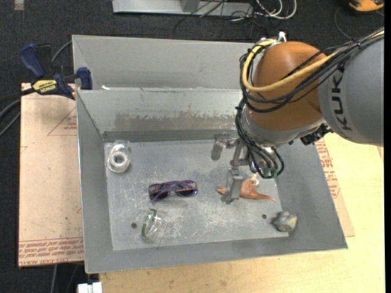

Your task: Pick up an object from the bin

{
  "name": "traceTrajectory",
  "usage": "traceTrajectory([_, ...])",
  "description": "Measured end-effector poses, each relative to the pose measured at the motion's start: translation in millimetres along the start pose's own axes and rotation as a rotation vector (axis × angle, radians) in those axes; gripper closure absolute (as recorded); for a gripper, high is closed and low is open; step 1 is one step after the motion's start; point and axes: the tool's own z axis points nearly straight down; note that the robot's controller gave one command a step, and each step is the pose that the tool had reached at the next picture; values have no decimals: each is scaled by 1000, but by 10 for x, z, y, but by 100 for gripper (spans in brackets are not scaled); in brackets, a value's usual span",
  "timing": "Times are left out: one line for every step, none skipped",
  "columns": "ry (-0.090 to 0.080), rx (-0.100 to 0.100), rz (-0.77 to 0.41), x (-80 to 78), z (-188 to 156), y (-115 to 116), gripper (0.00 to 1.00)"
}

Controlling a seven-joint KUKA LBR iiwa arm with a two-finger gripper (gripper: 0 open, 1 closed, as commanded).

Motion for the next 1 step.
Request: traceTrajectory([-8, -1, 2, -14, -46, -4, 0])
